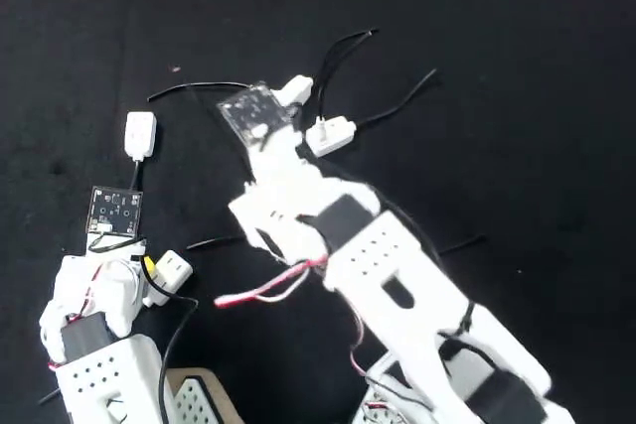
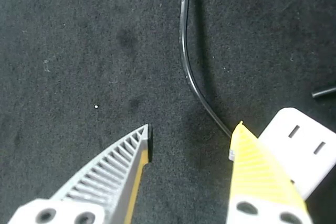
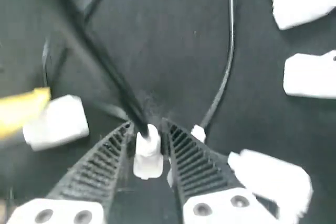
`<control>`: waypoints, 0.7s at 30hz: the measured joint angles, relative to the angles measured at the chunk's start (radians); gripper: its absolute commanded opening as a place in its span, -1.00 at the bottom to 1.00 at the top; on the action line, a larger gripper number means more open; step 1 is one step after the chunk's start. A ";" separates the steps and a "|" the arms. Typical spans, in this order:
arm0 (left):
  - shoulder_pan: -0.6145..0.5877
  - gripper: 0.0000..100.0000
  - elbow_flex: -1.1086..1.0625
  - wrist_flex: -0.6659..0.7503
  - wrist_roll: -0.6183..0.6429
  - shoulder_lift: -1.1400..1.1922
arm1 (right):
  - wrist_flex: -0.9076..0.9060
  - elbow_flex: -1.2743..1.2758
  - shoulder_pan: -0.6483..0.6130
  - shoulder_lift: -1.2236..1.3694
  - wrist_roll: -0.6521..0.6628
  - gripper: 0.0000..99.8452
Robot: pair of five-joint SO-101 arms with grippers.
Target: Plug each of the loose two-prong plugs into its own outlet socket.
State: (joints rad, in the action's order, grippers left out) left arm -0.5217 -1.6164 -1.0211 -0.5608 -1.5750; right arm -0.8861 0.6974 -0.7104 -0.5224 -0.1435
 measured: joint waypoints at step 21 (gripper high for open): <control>0.361 -0.50 0.120 -0.126 0.083 -0.091 | 0.585 0.440 -0.100 -0.235 -0.313 -0.98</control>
State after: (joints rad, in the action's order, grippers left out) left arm -0.1611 -1.4968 -1.1469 -0.4780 -1.6655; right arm -0.3015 1.1377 -0.8101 -0.7572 -0.4565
